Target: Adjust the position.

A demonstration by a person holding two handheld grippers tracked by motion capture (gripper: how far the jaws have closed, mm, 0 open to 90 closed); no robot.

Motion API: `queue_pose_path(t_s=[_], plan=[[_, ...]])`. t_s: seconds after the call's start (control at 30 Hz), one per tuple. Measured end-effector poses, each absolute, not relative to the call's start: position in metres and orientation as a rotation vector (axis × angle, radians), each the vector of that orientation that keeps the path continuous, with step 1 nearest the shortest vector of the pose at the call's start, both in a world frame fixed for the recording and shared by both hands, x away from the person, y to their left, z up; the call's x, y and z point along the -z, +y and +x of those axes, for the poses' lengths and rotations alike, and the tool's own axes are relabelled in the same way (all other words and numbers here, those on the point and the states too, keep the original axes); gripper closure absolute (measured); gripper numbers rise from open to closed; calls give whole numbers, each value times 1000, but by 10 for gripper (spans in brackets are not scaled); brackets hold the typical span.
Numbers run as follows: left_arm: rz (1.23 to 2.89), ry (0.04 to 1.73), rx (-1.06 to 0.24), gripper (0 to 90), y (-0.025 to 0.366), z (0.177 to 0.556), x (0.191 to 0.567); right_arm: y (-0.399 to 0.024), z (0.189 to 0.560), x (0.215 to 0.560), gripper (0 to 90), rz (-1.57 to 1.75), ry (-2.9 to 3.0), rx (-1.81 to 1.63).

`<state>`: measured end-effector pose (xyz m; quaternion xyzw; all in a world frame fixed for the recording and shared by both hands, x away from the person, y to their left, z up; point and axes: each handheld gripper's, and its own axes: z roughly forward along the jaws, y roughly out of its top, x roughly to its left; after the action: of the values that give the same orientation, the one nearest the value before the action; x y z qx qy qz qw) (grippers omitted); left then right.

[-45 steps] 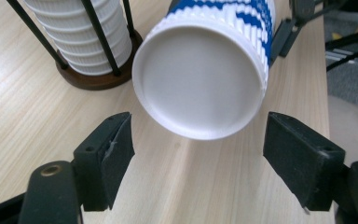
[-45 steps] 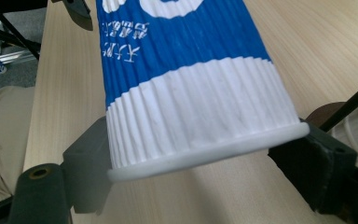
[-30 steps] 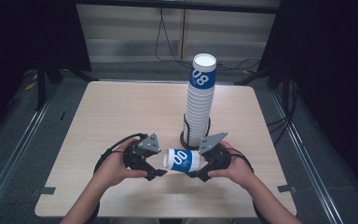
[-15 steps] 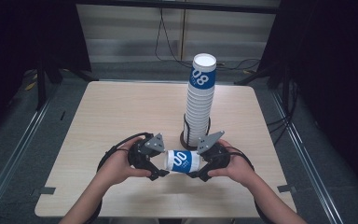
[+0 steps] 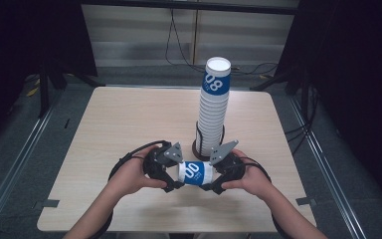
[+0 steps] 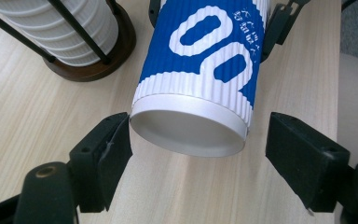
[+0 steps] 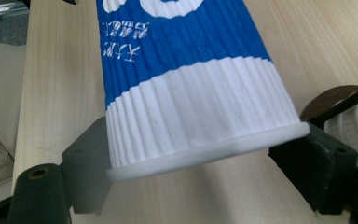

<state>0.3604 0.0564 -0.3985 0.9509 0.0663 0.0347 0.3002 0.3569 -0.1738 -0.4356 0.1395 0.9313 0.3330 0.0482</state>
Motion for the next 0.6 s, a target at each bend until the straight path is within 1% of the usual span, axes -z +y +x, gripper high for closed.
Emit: queue_pose_path(t_s=[0.4, 0.6], plan=[[2548, 149, -84, 218, 46, 359, 403, -171, 355, 436, 178, 389, 2853, -999], [2552, 131, -90, 233, 45, 358, 406, -168, 354, 434, 177, 385, 2855, -1009]])
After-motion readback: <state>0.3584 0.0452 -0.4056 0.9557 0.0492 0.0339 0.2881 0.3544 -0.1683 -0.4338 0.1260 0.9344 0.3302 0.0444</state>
